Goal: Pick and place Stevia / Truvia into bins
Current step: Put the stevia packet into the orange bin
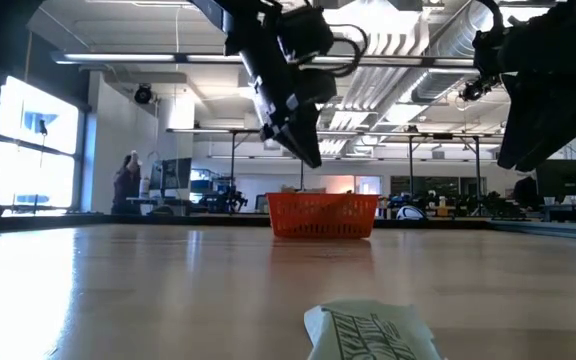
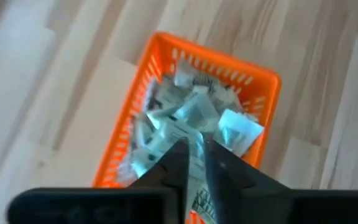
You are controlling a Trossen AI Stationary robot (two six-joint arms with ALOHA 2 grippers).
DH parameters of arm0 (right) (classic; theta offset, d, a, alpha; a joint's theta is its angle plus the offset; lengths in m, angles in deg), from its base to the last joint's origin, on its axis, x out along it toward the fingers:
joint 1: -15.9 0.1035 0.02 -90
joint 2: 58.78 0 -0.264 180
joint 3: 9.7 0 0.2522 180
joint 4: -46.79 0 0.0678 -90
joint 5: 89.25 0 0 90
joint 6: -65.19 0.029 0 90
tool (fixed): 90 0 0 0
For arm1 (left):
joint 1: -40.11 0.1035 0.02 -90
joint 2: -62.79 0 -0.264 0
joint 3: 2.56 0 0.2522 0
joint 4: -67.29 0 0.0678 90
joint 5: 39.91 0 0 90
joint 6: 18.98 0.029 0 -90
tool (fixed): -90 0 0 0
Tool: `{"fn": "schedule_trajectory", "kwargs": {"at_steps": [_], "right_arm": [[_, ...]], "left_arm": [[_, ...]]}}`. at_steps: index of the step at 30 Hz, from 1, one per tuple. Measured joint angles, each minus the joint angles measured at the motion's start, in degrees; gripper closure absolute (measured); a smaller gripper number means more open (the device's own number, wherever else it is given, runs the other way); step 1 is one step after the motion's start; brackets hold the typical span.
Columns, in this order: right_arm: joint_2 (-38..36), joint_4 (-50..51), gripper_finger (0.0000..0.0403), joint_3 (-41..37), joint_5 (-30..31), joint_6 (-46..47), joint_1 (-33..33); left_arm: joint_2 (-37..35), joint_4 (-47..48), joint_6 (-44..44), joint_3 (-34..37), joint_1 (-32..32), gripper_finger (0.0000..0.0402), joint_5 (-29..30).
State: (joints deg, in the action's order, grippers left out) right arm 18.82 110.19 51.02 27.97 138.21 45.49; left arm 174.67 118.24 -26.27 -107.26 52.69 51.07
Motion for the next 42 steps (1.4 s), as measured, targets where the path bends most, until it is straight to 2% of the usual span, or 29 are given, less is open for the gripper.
{"fn": "schedule_trajectory", "kwargs": {"at_steps": [6, 10, 13, 16, 22, 26, 29, 32, 36, 42], "right_arm": [[0.0, 0.3, 0.0070, 0.0, 0.1, -1.5, 0.0], [0.0, 0.2, 0.0070, 0.0, -1.4, -2.6, 0.1], [0.0, 0.2, 0.0071, 0.0, -2.7, -4.2, 0.1], [0.0, 1.2, 0.0070, 0.0, -3.4, -5.5, 0.1], [0.0, 5.8, 0.0070, 0.0, -4.7, -6.2, 0.4], [0.0, 9.5, 0.0071, 0.0, -3.6, -10.0, 0.7], [0.0, 11.1, 0.0071, 0.0, -2.2, -11.7, 0.7], [0.0, 12.6, 0.0070, 0.0, 0.3, -11.1, 0.8], [0.0, 12.7, 0.0071, 0.0, 2.4, -10.0, 0.8], [0.0, 12.7, 0.0071, 0.0, 4.5, -10.3, 0.8]], "left_arm": [[-3.6, 2.1, -1.6, 0.0, -0.2, 0.0253, 3.1], [-7.0, 6.2, -5.2, 0.1, -3.1, 0.0216, -7.1], [-8.0, 8.4, -9.8, -0.2, -10.4, 0.0205, -7.7], [-6.0, 10.5, -21.0, 0.1, -17.7, 0.0202, -3.8], [-1.4, 4.0, -47.8, 0.0, -29.3, 0.0202, 3.6], [2.5, 2.5, -65.2, 0.1, -34.9, 0.0202, 6.6], [5.6, -3.2, -76.0, 0.1, -37.6, 0.0202, 6.8], [8.6, -8.9, -83.5, -0.1, -40.1, 0.0202, 6.5], [12.5, -9.8, -87.8, -4.2, -42.6, 0.0205, 5.8], [16.3, 2.7, -87.7, -12.4, -43.9, 0.0227, 6.3]]}}
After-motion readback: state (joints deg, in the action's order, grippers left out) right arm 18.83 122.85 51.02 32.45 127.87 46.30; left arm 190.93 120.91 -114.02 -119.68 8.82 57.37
